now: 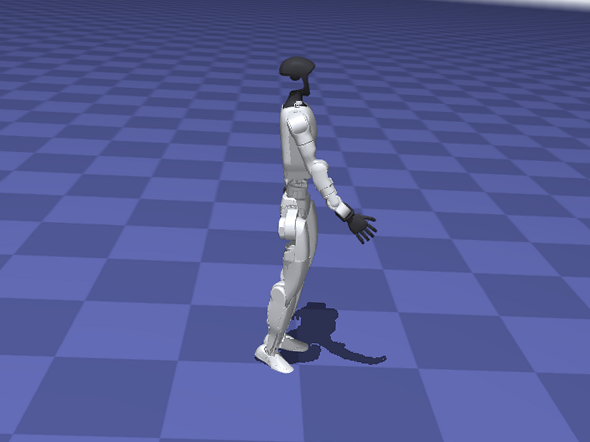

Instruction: Upper body actions

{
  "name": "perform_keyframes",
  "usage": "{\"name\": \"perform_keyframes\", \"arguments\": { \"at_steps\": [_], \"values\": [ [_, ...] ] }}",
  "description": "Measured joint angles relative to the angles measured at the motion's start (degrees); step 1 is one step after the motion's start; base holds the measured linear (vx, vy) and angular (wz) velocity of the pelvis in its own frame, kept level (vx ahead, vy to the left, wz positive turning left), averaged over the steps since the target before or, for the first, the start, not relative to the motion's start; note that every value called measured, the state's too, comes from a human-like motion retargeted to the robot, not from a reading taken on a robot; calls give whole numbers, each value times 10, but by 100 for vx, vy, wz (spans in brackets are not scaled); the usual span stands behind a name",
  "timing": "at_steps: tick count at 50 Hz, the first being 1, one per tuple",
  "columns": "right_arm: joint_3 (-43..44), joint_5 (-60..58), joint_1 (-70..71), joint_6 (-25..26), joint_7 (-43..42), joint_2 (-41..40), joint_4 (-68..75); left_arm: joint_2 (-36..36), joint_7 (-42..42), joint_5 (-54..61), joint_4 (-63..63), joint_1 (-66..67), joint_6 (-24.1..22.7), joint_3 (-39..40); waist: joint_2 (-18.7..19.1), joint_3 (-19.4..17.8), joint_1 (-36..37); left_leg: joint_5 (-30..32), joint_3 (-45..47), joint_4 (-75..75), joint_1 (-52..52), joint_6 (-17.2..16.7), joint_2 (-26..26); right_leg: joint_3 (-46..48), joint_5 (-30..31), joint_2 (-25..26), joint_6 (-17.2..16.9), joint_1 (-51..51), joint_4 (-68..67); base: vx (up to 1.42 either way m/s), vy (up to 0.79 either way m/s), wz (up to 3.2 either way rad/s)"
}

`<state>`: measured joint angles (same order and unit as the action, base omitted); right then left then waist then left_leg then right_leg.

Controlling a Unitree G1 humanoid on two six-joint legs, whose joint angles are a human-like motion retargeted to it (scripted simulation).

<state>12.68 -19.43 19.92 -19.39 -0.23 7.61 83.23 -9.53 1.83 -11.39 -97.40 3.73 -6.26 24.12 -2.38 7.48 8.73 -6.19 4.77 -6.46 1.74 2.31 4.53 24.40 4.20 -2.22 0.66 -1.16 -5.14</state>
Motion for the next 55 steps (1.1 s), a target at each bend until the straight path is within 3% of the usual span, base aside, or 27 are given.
{"name": "perform_keyframes", "arguments": {
  "at_steps": [3,6,8,10,13,15,20,25,32,35,42,47,48,51,55],
  "values": [
    [29,-35,-69,29,-11,26,53,14,-52,4,2,-63,-29,-12,0,-8,12,-4,-11,-5,4,13,-1,5,4,-20,15,33,-79,32,-13,29],
    [66,-50,-135,59,-15,46,117,34,-57,11,33,-127,-51,-69,7,-24,28,-10,-14,-15,2,22,-10,-9,81,-65,45,113,-250,26,-10,-2],
    [84,-60,-187,79,-15,48,139,50,-54,24,55,-173,-59,-95,9,-30,22,-8,-15,-13,2,29,-13,-41,155,-95,93,201,-392,18,-10,0],
    [93,-74,-246,89,-24,44,142,62,-41,70,58,-248,-63,-115,7,-45,2,-1,-18,-9,-2,35,-7,-98,155,-87,109,290,-524,15,-8,28],
    [90,-102,-330,123,-54,44,142,82,-28,98,87,-378,-61,-81,20,-87,-67,11,-51,-5,-16,45,-5,-71,115,-148,140,405,-706,1,-3,97],
    [85,-115,-386,156,-71,49,142,89,-16,86,132,-455,-67,-57,23,-106,-118,21,-76,1,-22,47,-4,-77,99,-162,142,496,-789,0,-5,113],
    [137,-90,-515,225,-68,69,142,56,-10,71,202,-582,-85,-64,54,-124,-205,34,-125,0,-25,36,-45,-59,76,-146,90,675,-839,12,-8,76],
    [205,1,-566,218,-90,84,142,51,-19,100,210,-629,-92,-58,56,-123,-231,27,-128,-14,-26,40,-50,-29,63,-148,70,721,-800,13,-1,7],
    [198,16,-491,200,-71,76,142,35,-8,95,228,-571,-105,-73,43,-97,-200,19,-80,4,-27,43,-39,-45,83,-141,69,607,-732,2,5,-58],
    [178,-12,-433,188,-48,61,142,50,-16,104,221,-524,-121,-80,36,-81,-164,16,-53,12,-27,43,-35,-57,90,-129,67,519,-680,4,-1,-78],
    [128,-21,-289,128,-32,46,131,64,-3,78,215,-382,-111,-113,41,-39,-90,1,4,20,-25,37,-44,-67,114,-67,78,279,-454,0,0,-81],
    [86,-3,-215,107,-15,42,87,82,-4,60,190,-280,-107,-118,28,-26,-58,-12,25,21,-31,36,-19,-125,158,-7,21,96,-172,-9,2,-31],
    [78,-2,-203,104,-12,43,79,85,-1,55,183,-263,-103,-119,18,-24,-47,-13,32,21,-30,37,-6,-142,123,-2,-8,65,-120,-16,1,-65],
    [53,-7,-172,100,-1,40,61,83,11,33,168,-214,-96,-114,-6,-19,7,-20,73,27,-33,34,16,-76,39,-27,-27,15,-25,-17,-3,-104],
    [31,-19,-160,94,13,38,36,77,18,6,135,-161,-86,-107,-31,-5,68,-17,102,38,-25,27,30,-96,44,-38,-55,24,21,-16,-9,-57]
  ]
}}
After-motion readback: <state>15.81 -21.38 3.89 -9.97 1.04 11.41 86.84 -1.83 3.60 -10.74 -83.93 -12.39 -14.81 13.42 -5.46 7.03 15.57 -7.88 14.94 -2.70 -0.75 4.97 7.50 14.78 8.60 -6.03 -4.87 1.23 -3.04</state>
